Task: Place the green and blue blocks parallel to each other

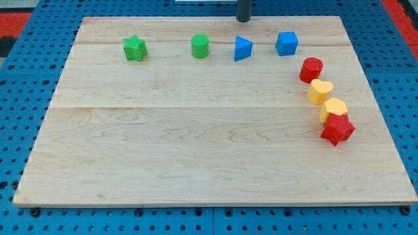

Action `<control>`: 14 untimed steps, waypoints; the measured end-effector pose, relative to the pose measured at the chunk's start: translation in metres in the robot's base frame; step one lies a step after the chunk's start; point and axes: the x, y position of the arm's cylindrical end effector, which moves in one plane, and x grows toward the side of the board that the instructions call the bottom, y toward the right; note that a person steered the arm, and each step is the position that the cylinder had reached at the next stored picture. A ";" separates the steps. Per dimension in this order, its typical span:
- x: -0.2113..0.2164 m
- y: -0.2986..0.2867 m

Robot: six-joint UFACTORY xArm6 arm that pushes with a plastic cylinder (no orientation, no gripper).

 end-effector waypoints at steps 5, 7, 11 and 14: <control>0.032 -0.038; 0.045 -0.071; 0.092 -0.181; 0.102 -0.011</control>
